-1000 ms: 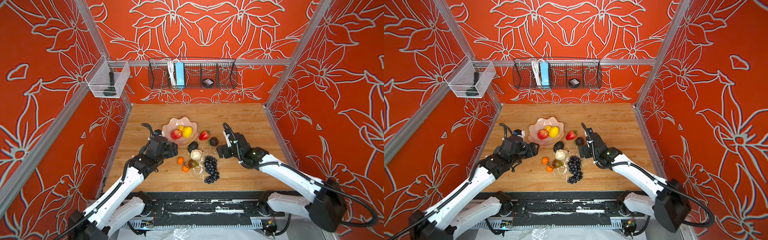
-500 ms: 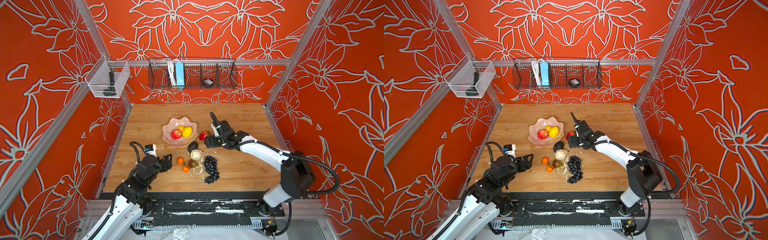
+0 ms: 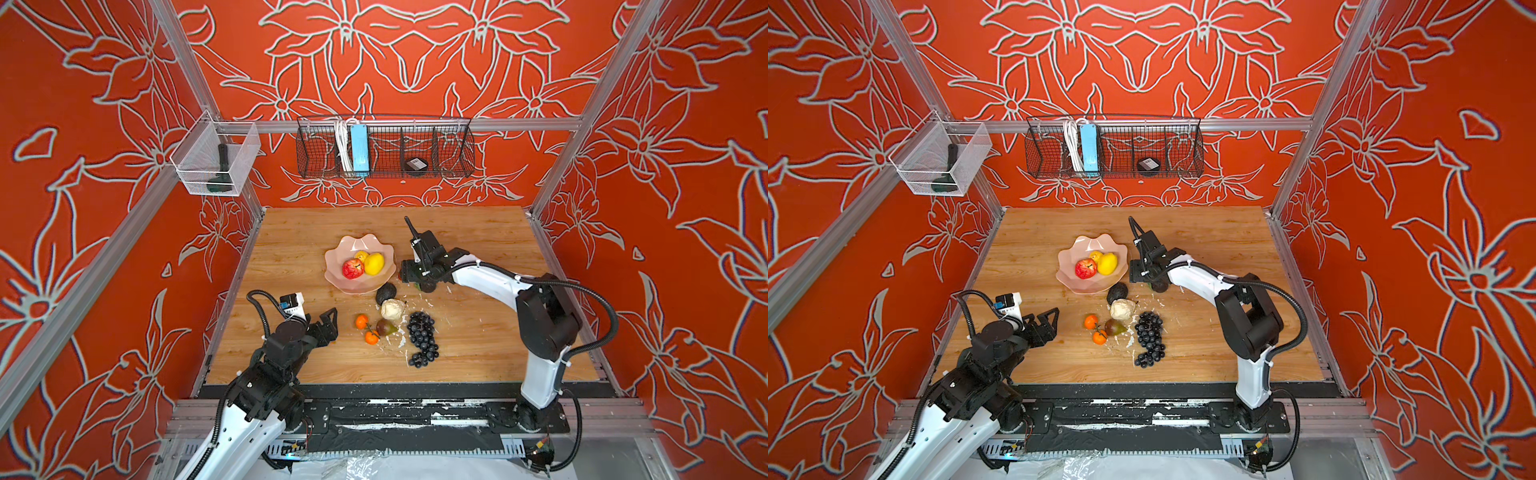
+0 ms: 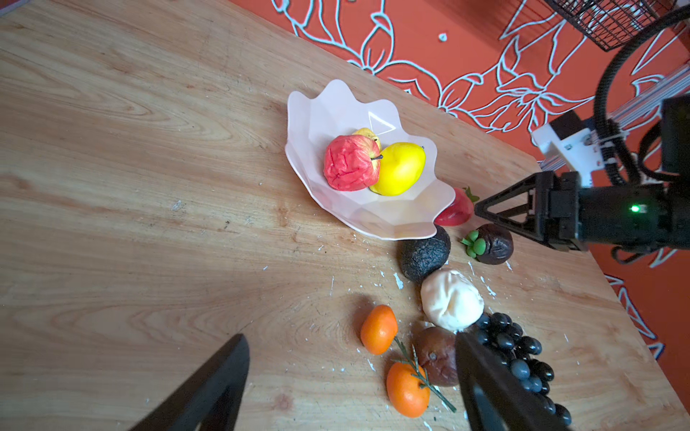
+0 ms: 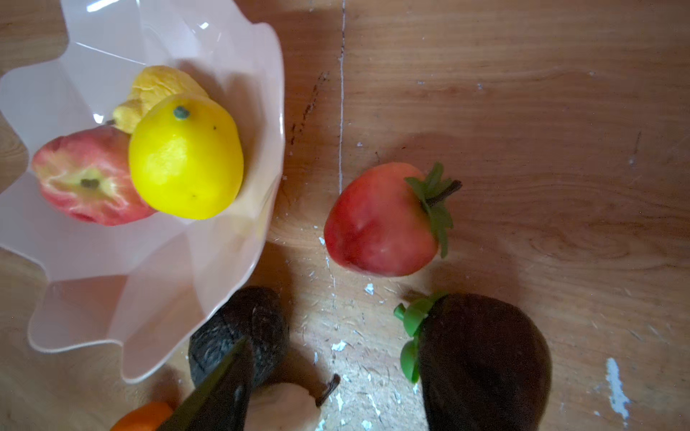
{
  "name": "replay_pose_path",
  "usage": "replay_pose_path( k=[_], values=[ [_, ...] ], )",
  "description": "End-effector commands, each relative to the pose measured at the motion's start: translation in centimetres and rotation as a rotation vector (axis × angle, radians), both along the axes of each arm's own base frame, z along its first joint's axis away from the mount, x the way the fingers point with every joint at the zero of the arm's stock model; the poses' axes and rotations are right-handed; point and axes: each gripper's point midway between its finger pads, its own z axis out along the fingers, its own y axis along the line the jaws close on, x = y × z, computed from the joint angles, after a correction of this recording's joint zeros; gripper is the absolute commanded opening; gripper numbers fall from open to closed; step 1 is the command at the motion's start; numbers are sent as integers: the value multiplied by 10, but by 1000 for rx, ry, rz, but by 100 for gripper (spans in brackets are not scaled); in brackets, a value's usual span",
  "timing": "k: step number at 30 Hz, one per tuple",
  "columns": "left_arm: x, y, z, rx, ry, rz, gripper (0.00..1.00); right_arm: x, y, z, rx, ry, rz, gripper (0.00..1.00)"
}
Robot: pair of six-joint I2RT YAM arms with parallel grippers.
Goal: Arrange fruit in a fruit bowl
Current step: Pick up the fruit from the center of the table.
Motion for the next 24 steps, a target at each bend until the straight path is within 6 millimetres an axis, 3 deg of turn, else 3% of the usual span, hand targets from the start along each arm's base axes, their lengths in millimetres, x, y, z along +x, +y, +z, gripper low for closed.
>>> replay_pose_path(
  k=[1,13,24],
  values=[
    [-1,4,-2,7,5,21,86,5,-10,-9,-10,28,-69,65],
    [1,3,-4,12,14,18,86,23,-7,-27,-1,57,-75,54],
    [2,3,-8,21,27,24,86,43,-6,-36,-41,49,-71,57]
  ],
)
